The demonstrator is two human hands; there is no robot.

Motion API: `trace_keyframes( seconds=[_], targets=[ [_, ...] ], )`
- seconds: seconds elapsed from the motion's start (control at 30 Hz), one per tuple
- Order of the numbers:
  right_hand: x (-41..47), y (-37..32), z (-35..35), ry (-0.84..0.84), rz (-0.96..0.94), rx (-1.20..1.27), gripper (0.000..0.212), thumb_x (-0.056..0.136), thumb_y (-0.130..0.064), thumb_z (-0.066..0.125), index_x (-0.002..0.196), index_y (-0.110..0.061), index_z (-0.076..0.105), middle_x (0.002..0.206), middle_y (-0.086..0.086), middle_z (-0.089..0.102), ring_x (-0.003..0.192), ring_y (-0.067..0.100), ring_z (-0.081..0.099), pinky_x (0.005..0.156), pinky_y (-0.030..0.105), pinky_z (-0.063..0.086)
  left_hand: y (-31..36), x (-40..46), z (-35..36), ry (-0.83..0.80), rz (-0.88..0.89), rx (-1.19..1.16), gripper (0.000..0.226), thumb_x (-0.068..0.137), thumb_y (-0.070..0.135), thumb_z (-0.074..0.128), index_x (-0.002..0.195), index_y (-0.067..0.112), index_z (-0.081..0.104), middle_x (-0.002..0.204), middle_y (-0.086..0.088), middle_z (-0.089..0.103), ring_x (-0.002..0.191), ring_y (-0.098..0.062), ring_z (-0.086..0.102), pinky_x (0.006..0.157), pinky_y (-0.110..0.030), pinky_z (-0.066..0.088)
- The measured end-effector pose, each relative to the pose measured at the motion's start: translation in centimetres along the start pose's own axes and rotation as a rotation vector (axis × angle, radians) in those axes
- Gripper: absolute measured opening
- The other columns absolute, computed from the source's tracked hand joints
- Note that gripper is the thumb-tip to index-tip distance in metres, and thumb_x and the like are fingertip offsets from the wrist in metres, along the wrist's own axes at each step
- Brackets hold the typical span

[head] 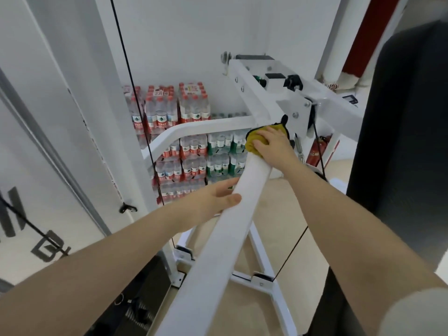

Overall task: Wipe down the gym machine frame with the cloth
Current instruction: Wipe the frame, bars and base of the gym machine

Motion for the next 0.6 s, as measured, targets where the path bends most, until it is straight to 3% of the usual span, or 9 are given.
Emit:
trace_keyframes(
  seconds=[0.2, 0.33, 0.47, 0.6],
  targets=[
    [4.9, 2.8, -0.5, 0.018, 0.103, 0.002, 0.044, 0.094, -0.03, 0.043, 0.137, -0.018, 0.045, 0.15, 0.005, 0.03, 0.139, 0.026, 0.02, 0.115, 0.035, 0.012, -0.5, 0.2, 0.0, 0.027, 0.04, -0.031, 0.047, 0.096, 0.027, 0.046, 0.135, 0.048, 0.034, 0.116, 0.03, 0.056, 0.095, 0.008, 0.061, 0.074, -0.01, 0.051],
    [1.3, 1.2, 0.7, 0.063, -0.104, 0.031, 0.031, 0.091, -0.024, 0.05, 0.117, -0.013, 0.063, 0.132, 0.005, 0.051, 0.126, 0.026, 0.04, 0.109, 0.035, 0.026, -0.3, 0.3, 0.1, 0.017, 0.065, -0.084, 0.046, 0.097, 0.016, 0.044, 0.134, 0.041, 0.034, 0.112, 0.027, 0.056, 0.086, 0.013, 0.061, 0.067, -0.008, 0.048],
    [0.2, 1.7, 0.9, -0.018, -0.131, 0.141, 0.028, 0.092, -0.026, 0.052, 0.116, -0.018, 0.064, 0.136, 0.001, 0.049, 0.131, 0.02, 0.036, 0.113, 0.04, 0.022, 0.0, 0.2, 0.3, 0.021, 0.078, -0.09, 0.041, 0.098, 0.014, 0.042, 0.129, 0.04, 0.035, 0.109, 0.024, 0.056, 0.079, 0.016, 0.06, 0.064, -0.006, 0.046],
    [0.8, 0.4, 0.6, -0.005, -0.102, -0.016, 0.027, 0.093, -0.027, 0.048, 0.111, -0.017, 0.065, 0.129, 0.002, 0.055, 0.123, 0.022, 0.042, 0.107, 0.037, 0.027, -0.3, -0.1, 0.3, 0.055, 0.023, -0.085, 0.036, 0.097, 0.022, 0.046, 0.132, 0.025, 0.043, 0.114, 0.012, 0.059, 0.088, 0.0, 0.061, 0.072, -0.012, 0.051]
  ],
)
Point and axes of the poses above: each hand's wrist, its own x-axis towards the middle knuckle, its own z-axis out of the palm, y = z × x, the point moved 6 cm from there along x, towards the middle knuckle
